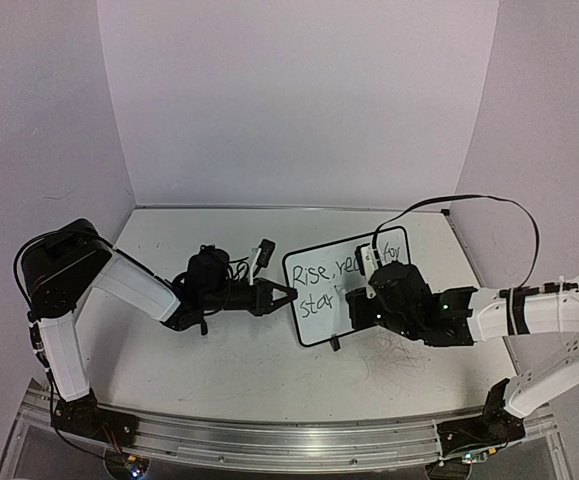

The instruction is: Write a sentence on the whiteboard

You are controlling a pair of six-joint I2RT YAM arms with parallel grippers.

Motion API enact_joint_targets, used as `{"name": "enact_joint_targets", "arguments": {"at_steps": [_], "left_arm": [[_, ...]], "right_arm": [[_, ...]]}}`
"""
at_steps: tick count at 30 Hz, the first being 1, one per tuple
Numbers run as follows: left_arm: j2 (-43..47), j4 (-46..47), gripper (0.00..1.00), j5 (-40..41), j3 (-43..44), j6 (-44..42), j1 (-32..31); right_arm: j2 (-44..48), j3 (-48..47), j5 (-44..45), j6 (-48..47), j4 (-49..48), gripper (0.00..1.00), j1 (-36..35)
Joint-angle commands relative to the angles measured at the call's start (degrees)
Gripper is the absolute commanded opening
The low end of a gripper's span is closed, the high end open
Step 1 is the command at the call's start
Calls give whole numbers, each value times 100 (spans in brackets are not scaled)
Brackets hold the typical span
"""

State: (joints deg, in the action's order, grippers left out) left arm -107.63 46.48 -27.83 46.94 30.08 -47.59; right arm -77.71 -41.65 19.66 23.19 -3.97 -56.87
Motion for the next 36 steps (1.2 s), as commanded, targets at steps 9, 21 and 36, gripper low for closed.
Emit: {"name": "enact_joint_targets", "arguments": {"at_steps": [9, 21, 36], "left_arm": [[95, -388, 0, -51, 105, 59, -48], [120, -388, 0, -42, 74, 65, -50], [174, -417, 0, -27, 33, 68, -48]], "right_arm": [[-42, -56, 71, 50, 1, 0, 26], [89, 367, -154, 267, 72, 0, -39], [228, 380, 142, 379, 332, 0, -37]]}}
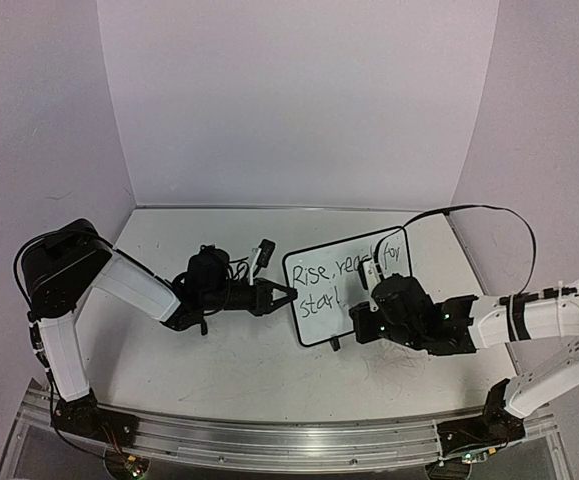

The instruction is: Write a sentence on the whiteboard

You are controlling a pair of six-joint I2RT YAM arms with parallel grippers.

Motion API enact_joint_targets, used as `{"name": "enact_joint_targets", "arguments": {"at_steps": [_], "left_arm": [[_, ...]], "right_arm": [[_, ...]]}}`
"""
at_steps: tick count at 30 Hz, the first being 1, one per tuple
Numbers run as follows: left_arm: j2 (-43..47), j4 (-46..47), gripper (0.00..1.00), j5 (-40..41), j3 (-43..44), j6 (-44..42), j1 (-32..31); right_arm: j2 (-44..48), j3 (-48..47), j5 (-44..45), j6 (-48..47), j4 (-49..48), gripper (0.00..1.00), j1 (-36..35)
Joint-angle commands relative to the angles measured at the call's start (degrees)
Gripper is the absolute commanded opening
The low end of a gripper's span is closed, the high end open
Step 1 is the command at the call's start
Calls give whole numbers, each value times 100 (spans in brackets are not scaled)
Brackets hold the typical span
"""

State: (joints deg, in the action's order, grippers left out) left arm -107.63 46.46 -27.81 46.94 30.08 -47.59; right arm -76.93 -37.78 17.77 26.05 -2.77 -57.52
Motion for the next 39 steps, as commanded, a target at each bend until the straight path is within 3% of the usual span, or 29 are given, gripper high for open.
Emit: {"name": "enact_joint_targets", "arguments": {"at_steps": [1, 9, 16, 28, 35, 39], "left_arm": [[180, -414, 0, -31, 33, 65, -48], [193, -441, 0, -15, 28, 59, -50], [186, -452, 0, -16, 68, 59, -48], [173, -472, 0, -31, 76, 33, -48], [190, -478, 0, -20, 48, 24, -48], [199, -483, 0, -11, 34, 24, -48]], "right_arm": [[171, -29, 339, 88, 223, 0, 23], [471, -170, 6, -180, -22, 0, 25], [151, -384, -114, -286, -341, 0, 24], [-254, -432, 373, -160, -166, 0, 23], [-25, -366, 750, 5, 164, 0, 22], [172, -306, 490, -65, 60, 0, 27]]}}
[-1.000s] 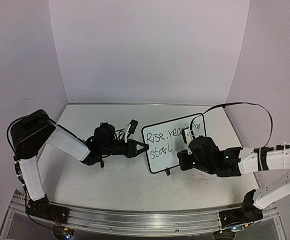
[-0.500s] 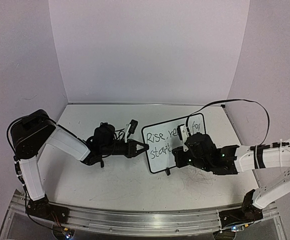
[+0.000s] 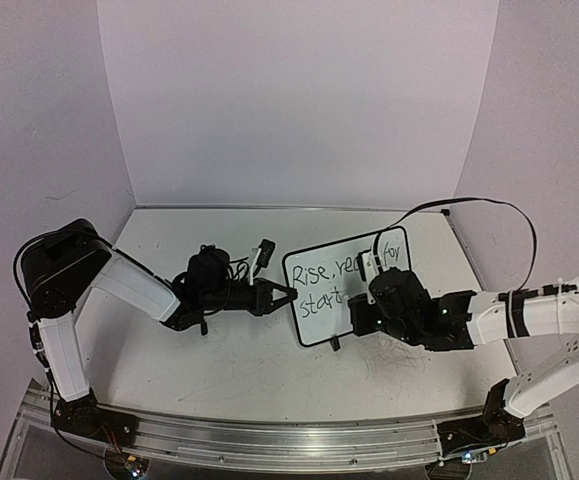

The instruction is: Write a sentence on the whiteboard

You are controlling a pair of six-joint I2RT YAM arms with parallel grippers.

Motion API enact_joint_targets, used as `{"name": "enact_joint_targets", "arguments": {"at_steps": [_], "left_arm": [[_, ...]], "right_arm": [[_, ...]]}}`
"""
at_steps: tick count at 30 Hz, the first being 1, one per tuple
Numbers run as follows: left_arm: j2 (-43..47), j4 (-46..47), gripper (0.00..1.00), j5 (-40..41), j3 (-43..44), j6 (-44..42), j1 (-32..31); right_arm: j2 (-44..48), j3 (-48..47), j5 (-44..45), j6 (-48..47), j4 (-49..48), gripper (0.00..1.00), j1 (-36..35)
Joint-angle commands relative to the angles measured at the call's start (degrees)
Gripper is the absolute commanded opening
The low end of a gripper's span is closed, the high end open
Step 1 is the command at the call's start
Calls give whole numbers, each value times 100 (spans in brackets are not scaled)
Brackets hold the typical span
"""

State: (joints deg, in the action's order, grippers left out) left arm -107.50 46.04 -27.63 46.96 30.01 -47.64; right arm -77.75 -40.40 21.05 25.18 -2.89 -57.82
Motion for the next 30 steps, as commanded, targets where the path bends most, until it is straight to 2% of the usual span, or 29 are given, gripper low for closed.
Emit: {"name": "enact_joint_targets", "arguments": {"at_steps": [1, 5, 30], "left_arm": [[186, -440, 0, -32, 32, 31, -44], [186, -440, 0, -32, 43, 33, -44], [186, -451, 0, -39, 59, 23, -44]], "right_arm": [[345, 10, 12, -6, -41, 0, 55], [578, 184, -196, 22, -221, 0, 117], [155, 144, -230, -79, -351, 0, 280]]}}
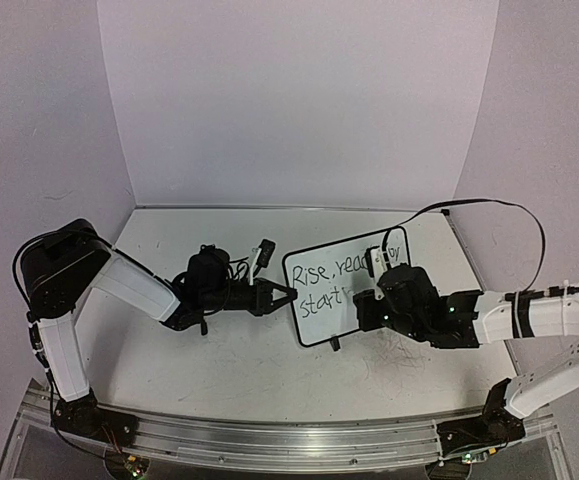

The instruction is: Write a sentence on the whiteboard

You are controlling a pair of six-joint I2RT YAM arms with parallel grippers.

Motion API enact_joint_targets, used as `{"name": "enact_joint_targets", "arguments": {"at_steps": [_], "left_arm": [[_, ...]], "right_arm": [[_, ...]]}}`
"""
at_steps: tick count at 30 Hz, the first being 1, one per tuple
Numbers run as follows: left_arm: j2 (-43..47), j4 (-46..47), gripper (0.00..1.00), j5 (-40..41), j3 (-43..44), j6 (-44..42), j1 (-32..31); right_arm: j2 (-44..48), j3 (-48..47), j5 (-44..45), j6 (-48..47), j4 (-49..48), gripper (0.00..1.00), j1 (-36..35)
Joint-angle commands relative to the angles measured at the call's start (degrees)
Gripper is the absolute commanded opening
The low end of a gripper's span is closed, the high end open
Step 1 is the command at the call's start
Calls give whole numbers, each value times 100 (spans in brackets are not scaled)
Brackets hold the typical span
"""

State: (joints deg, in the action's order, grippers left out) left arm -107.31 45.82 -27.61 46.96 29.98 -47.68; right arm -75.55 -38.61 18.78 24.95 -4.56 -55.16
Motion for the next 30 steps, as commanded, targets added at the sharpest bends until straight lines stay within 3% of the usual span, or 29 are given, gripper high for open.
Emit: {"name": "enact_joint_targets", "arguments": {"at_steps": [1, 30], "left_arm": [[166, -426, 0, -38, 64, 26, -40], [157, -470, 0, -42, 73, 35, -40]], "right_arm": [[-58, -31, -33, -46, -172, 0, 9], [168, 383, 174, 374, 224, 0, -73]]}}
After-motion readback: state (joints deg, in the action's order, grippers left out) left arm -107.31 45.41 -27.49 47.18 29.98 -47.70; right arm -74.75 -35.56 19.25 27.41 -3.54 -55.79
